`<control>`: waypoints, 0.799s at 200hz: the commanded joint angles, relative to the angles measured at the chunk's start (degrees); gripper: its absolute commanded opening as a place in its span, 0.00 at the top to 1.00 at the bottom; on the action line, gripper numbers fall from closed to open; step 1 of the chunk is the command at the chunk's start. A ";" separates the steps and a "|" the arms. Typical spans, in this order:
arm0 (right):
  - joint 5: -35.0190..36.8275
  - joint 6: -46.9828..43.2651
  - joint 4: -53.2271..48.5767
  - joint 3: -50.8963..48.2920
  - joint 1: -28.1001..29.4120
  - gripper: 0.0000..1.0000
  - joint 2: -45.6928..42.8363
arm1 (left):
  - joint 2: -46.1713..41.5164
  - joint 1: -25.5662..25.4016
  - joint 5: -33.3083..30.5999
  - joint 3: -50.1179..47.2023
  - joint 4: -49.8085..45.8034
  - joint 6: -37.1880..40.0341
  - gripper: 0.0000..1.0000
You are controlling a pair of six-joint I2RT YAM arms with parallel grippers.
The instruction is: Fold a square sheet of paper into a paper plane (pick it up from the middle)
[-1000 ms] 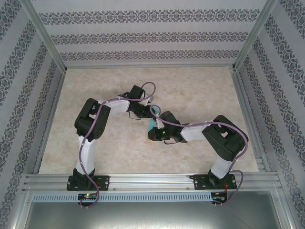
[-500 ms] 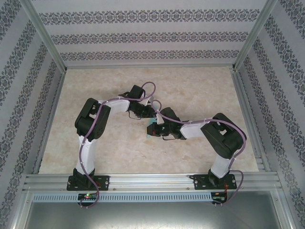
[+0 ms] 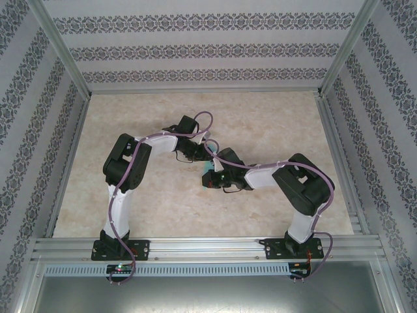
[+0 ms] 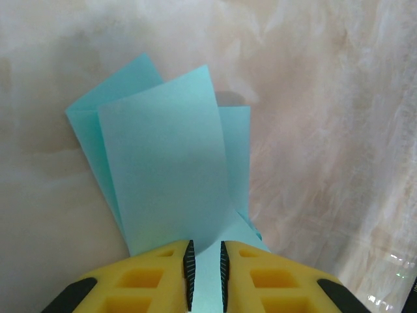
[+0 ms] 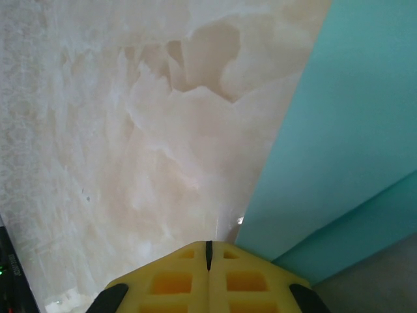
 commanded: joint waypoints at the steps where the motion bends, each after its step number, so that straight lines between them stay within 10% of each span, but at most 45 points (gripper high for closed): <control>1: 0.20 -0.23 -4.93 -2.43 2.13 0.97 -1.00 | 6.59 0.17 -7.84 -1.64 -2.94 2.64 0.76; 99: -2.77 6.41 4.63 -10.18 4.02 0.97 -4.99 | 6.57 0.15 -7.91 -1.18 -3.90 2.97 0.76; 160: -6.45 11.49 14.33 -11.03 -4.28 0.99 -11.15 | 5.44 0.10 -6.64 -1.55 -3.68 2.32 0.76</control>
